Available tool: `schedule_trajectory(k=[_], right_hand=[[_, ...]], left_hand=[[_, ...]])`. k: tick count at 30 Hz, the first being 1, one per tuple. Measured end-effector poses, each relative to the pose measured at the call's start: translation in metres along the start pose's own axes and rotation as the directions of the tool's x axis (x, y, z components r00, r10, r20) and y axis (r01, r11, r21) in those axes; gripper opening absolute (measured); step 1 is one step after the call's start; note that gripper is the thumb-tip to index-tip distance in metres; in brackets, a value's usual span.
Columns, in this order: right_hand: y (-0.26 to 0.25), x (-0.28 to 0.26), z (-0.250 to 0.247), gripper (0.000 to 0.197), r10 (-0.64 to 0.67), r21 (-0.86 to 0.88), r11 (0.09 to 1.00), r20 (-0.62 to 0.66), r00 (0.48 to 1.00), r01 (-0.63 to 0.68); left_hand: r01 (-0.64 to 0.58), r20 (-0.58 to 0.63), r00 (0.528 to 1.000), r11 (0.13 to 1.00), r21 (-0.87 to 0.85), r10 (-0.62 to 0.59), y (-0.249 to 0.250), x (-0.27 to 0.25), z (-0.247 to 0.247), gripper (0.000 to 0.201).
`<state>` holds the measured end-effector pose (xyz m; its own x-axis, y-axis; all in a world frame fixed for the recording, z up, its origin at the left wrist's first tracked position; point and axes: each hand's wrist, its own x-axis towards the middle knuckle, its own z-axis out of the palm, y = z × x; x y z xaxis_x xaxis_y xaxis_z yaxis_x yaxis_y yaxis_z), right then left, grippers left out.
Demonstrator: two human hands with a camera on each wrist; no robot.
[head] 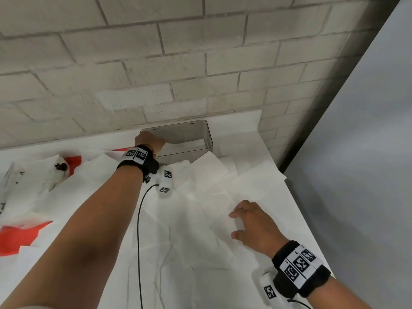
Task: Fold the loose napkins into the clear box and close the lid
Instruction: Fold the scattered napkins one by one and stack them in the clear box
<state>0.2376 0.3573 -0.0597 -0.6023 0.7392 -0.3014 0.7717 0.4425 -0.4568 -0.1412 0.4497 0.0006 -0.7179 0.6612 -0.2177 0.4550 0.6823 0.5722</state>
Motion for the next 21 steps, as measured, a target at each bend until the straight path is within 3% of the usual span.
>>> schedule_trajectory(k=[3, 6, 7, 9, 12, 16, 19, 21], right_hand=[[-0.012, 0.0, -0.001, 0.049, -0.012, -0.012, 1.0, -0.024, 1.0, 0.012], [-0.029, 0.001, 0.001, 0.05, -0.035, 0.021, 0.999, -0.017, 0.999, 0.035], [-0.035, 0.002, 0.002, 0.052, -0.038, 0.03, 0.999, 0.013, 0.999, 0.037], [-0.047, 0.005, 0.007, 0.058, -0.031, 0.06, 0.998, 0.067, 0.997, 0.027], [-0.062, 0.011, 0.016, 0.071, 0.022, 0.084, 0.996, 0.072, 0.997, -0.028], [-0.078, 0.019, 0.026, 0.082, 0.067, 0.031, 0.997, 0.069, 0.995, -0.069], [-0.085, 0.023, 0.031, 0.082, 0.096, -0.001, 0.995, 0.068, 0.993, -0.097], [-0.087, 0.028, 0.032, 0.083, 0.13, 0.016, 0.991, 0.07, 0.989, -0.131]], left_hand=[[-0.156, -0.07, 0.984, 0.981, 0.115, 0.164, 0.002, -0.02, -0.005, 0.053], [-0.352, -0.13, 0.924, 0.933, 0.079, 0.36, 0.0, -0.067, -0.014, 0.03], [-0.393, -0.092, 0.915, 0.919, 0.007, 0.392, -0.002, -0.088, -0.016, 0.022], [-0.431, 0.124, 0.887, 0.894, -0.121, 0.445, -0.016, -0.123, -0.017, 0.016], [-0.499, 0.415, 0.797, 0.865, 0.041, 0.44, -0.051, -0.151, -0.003, 0.028], [-0.477, 0.427, 0.838, 0.836, 0.27, 0.34, -0.09, -0.174, 0.024, 0.05], [-0.451, 0.398, 0.86, 0.841, 0.301, 0.319, -0.11, -0.183, 0.037, 0.057], [-0.404, 0.356, 0.884, 0.88, 0.251, 0.304, -0.117, -0.184, 0.041, 0.048]])
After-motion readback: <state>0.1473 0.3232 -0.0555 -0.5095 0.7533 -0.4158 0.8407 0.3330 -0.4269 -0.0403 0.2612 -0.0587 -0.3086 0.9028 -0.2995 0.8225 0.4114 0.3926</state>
